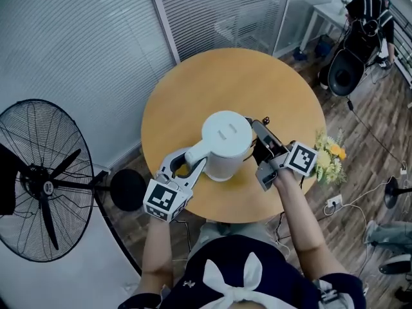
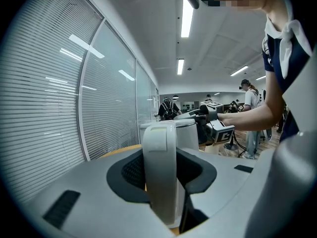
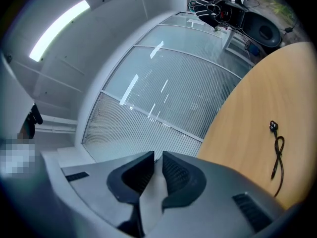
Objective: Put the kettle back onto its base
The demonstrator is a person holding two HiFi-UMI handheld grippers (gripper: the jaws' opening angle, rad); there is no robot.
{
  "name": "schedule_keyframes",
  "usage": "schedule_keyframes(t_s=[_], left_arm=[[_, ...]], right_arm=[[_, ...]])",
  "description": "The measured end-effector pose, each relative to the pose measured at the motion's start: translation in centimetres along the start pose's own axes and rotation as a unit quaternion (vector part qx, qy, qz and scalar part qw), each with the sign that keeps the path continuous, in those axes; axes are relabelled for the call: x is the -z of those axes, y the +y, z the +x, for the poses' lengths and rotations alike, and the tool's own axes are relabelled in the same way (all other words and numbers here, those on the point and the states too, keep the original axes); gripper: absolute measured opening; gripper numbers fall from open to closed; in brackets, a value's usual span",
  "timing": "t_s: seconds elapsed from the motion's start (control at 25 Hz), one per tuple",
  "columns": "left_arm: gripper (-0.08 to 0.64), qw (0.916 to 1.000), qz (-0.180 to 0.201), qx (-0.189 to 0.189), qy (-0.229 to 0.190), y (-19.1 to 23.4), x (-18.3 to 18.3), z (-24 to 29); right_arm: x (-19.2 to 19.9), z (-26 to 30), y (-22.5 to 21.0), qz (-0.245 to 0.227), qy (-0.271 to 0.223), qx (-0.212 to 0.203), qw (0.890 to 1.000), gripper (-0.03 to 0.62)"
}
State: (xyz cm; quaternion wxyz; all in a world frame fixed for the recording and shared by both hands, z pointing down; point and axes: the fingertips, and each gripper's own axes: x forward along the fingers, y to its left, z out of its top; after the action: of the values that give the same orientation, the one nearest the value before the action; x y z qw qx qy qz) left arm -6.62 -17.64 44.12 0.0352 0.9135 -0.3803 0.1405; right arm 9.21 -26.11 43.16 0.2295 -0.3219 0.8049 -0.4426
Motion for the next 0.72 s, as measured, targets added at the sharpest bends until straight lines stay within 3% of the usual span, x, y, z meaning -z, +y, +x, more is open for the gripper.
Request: schedule_keyframes(t_s=[0.72], left_arm=[[0.150,0.9995,-0.021,0.005,0.021,0.0,2.7,1.5]], right_arm=[[1.2,0.0,-3.5,0.011,0.014,0.029,0.999,0.044]])
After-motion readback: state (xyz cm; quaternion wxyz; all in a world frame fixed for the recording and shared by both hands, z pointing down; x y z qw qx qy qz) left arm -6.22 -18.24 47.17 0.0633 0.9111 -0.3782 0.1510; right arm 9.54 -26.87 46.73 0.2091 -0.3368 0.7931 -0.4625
